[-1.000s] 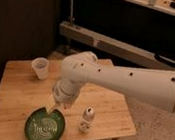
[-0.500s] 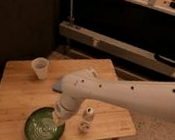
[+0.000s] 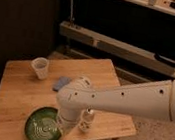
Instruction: Push the ceramic bowl across the table
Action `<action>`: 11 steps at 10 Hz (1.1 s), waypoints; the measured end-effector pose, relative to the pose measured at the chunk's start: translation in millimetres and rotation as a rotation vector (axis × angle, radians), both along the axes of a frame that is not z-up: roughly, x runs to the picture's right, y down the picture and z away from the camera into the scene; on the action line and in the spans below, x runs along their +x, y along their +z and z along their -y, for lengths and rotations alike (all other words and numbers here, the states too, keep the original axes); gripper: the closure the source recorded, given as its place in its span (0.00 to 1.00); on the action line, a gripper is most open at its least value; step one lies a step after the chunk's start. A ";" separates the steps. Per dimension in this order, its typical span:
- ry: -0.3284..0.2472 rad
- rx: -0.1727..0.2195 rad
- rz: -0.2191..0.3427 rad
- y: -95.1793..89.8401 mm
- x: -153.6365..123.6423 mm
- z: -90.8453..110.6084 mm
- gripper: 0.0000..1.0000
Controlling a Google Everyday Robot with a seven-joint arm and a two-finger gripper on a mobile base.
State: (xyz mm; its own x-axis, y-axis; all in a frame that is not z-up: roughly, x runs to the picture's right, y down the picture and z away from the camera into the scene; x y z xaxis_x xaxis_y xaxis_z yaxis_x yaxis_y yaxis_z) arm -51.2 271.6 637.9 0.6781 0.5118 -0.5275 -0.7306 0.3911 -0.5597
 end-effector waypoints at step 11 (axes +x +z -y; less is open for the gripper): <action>-0.103 -0.113 -0.018 34.3 13.1 -53.7 1.00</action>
